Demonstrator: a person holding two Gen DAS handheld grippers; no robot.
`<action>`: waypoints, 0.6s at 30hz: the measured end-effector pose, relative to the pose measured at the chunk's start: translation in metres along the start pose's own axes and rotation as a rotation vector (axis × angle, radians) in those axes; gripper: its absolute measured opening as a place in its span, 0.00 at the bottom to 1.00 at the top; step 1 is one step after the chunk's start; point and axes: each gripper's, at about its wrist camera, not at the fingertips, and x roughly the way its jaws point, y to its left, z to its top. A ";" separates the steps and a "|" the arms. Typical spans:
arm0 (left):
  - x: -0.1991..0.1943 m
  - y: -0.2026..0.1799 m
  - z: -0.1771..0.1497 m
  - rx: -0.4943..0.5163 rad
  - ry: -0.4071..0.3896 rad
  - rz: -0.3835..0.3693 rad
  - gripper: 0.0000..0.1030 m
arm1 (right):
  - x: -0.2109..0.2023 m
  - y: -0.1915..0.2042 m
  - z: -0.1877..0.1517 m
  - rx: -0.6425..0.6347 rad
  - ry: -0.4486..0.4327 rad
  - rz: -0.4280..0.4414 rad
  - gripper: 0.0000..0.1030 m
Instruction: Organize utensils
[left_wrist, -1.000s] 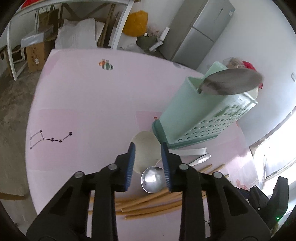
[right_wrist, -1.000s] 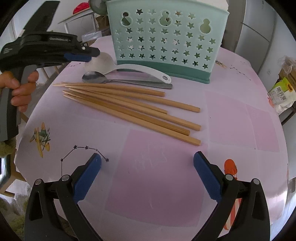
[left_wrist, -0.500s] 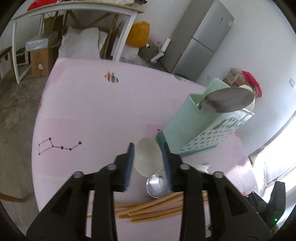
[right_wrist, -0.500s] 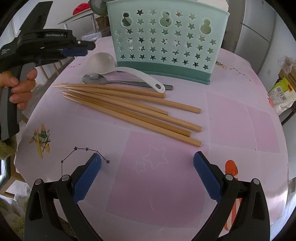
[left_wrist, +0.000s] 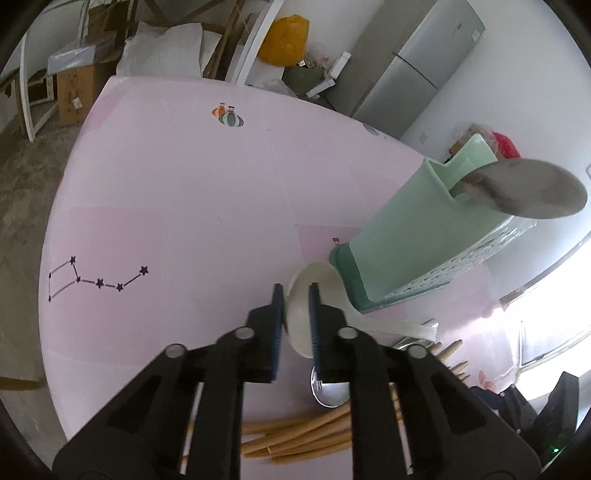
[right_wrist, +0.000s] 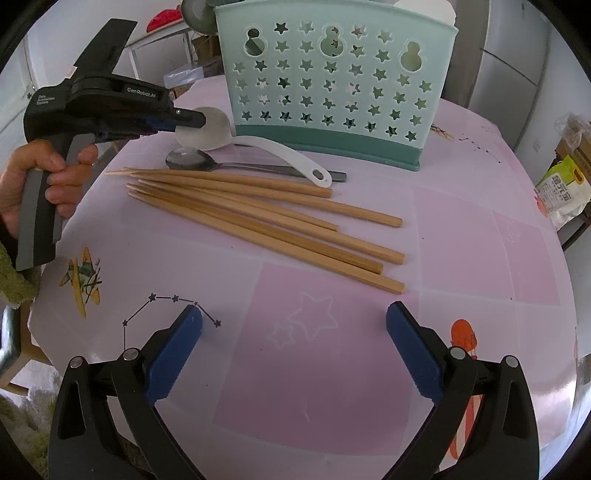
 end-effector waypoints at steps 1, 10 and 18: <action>0.000 0.000 -0.001 -0.007 -0.001 -0.004 0.04 | 0.000 0.000 0.000 0.000 -0.002 0.000 0.94; -0.036 -0.003 -0.010 -0.081 -0.101 -0.086 0.02 | 0.000 -0.003 -0.001 0.002 -0.009 0.012 0.93; -0.087 0.007 -0.033 -0.147 -0.210 -0.066 0.02 | -0.041 0.026 0.009 -0.125 -0.182 0.054 0.79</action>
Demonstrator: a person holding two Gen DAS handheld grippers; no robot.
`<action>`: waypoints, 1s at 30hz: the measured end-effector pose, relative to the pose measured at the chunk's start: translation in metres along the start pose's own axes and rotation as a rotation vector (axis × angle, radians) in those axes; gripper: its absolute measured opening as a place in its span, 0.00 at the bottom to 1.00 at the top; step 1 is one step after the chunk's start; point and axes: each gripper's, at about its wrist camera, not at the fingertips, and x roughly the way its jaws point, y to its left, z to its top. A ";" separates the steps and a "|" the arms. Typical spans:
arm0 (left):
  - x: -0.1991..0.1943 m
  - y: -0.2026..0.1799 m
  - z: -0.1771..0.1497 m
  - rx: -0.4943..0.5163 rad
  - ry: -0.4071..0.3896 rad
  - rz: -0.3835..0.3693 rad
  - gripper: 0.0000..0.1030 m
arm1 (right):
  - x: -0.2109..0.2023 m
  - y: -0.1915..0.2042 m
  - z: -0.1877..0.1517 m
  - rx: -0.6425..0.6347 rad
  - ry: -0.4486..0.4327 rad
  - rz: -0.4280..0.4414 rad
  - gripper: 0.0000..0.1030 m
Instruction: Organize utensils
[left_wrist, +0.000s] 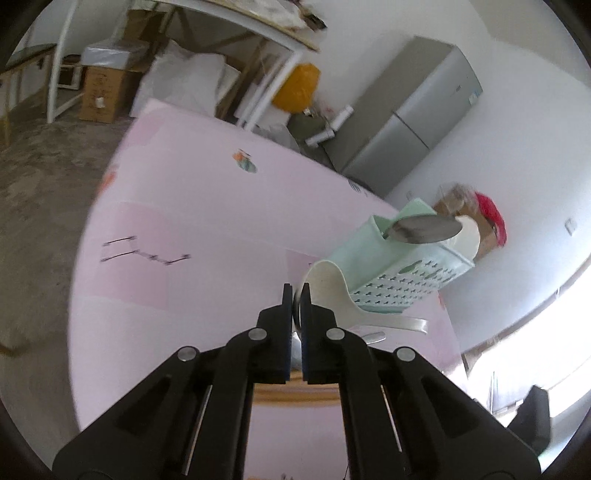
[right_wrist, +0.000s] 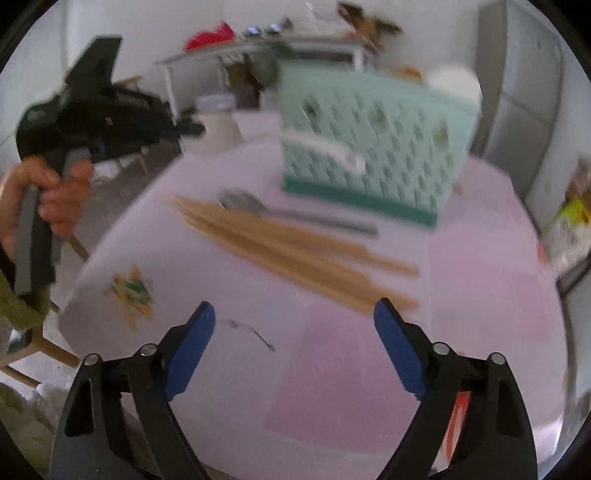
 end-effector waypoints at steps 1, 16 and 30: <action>-0.007 0.003 -0.001 -0.013 -0.015 0.007 0.02 | -0.004 0.004 0.006 -0.022 -0.029 0.002 0.75; -0.060 0.038 -0.012 -0.094 -0.136 0.063 0.02 | 0.102 -0.014 0.068 0.058 0.132 0.021 0.21; -0.055 0.059 -0.009 -0.121 -0.143 0.070 0.02 | 0.090 0.014 0.048 -0.042 0.207 0.052 0.19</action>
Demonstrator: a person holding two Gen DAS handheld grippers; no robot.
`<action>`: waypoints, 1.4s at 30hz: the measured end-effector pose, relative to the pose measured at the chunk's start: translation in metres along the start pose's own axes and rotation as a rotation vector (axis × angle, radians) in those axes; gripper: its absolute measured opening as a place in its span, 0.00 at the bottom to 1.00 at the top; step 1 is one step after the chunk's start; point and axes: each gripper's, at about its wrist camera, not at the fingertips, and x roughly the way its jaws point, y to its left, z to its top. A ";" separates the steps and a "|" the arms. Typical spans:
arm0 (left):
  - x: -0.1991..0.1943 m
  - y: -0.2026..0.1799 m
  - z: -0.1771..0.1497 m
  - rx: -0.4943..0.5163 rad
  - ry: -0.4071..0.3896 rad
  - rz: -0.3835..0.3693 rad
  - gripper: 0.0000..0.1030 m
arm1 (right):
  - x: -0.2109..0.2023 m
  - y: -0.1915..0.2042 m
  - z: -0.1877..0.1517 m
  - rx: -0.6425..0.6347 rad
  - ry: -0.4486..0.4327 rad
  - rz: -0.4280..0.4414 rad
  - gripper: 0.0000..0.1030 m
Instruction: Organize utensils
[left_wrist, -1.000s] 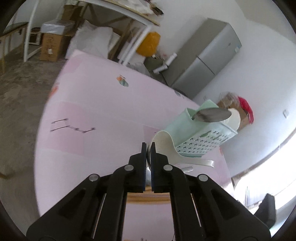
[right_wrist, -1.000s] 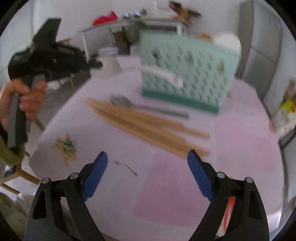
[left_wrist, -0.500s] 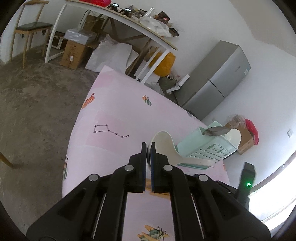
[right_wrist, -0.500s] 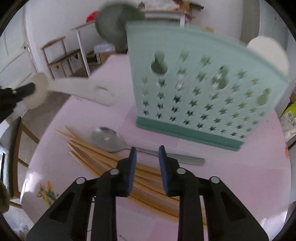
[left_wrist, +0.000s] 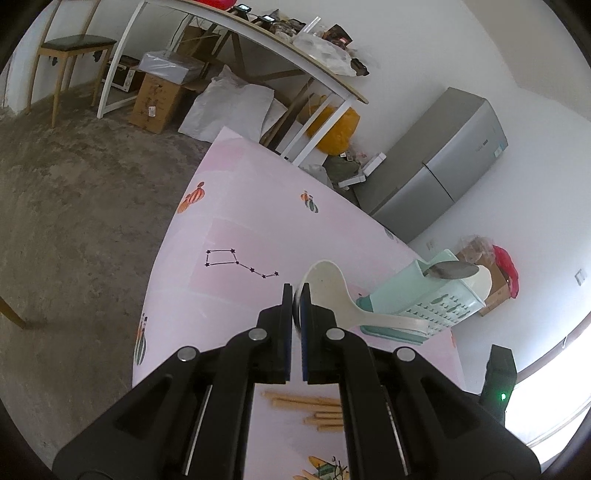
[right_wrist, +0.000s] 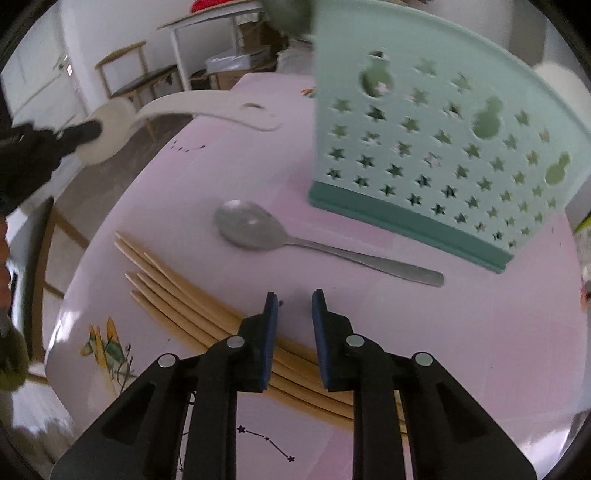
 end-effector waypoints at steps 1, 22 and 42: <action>0.000 0.001 0.000 -0.003 0.000 0.000 0.02 | -0.002 0.004 0.001 -0.021 -0.015 -0.013 0.19; 0.010 0.014 0.006 -0.022 0.009 0.029 0.02 | 0.005 0.081 0.016 -0.450 -0.144 -0.263 0.20; -0.009 0.013 0.007 -0.014 -0.030 0.069 0.02 | -0.023 0.076 0.020 -0.422 -0.242 -0.305 0.02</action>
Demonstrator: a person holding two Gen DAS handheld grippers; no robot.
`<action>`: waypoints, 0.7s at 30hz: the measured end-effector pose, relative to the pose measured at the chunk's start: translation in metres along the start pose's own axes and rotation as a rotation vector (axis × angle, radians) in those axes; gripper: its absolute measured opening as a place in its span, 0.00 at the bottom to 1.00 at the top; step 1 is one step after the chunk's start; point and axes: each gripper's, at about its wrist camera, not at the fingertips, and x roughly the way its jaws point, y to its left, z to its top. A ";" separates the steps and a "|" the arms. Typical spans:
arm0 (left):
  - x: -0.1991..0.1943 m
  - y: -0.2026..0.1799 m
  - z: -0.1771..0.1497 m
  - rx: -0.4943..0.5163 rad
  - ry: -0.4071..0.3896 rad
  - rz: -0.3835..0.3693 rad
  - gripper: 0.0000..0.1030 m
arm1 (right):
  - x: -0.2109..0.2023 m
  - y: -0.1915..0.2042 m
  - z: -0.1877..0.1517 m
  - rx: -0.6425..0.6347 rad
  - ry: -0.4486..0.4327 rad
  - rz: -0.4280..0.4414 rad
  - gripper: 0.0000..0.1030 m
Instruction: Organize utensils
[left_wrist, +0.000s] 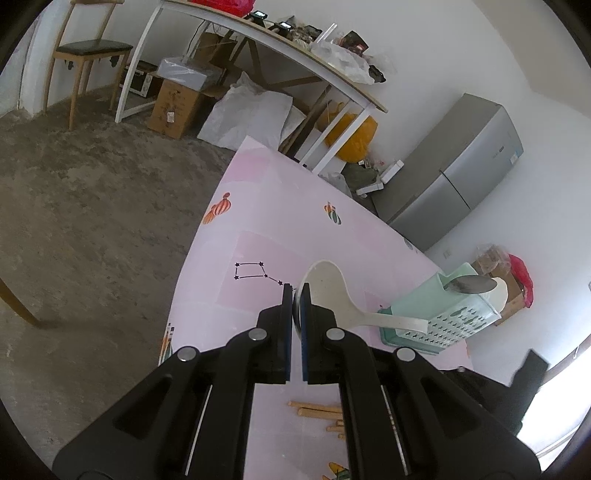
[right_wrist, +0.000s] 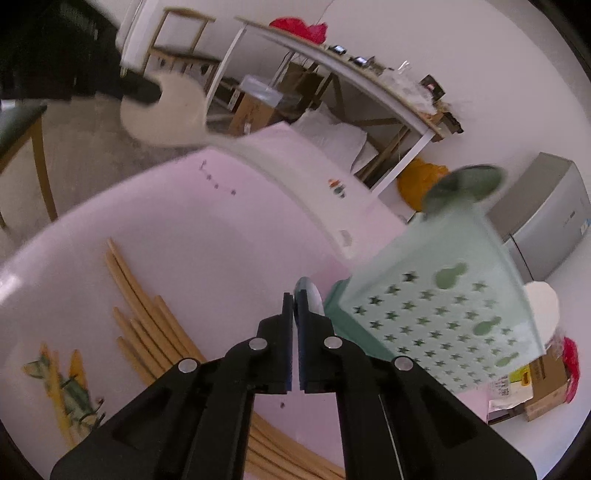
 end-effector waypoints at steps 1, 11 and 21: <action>-0.002 0.000 0.000 0.000 -0.003 0.001 0.02 | -0.005 -0.004 0.000 0.014 -0.010 0.001 0.02; -0.021 -0.009 -0.003 0.022 -0.027 -0.001 0.02 | -0.063 -0.083 -0.014 0.313 -0.092 0.044 0.02; -0.028 -0.023 -0.007 0.072 -0.022 -0.003 0.02 | -0.076 -0.184 -0.050 0.662 -0.134 0.107 0.02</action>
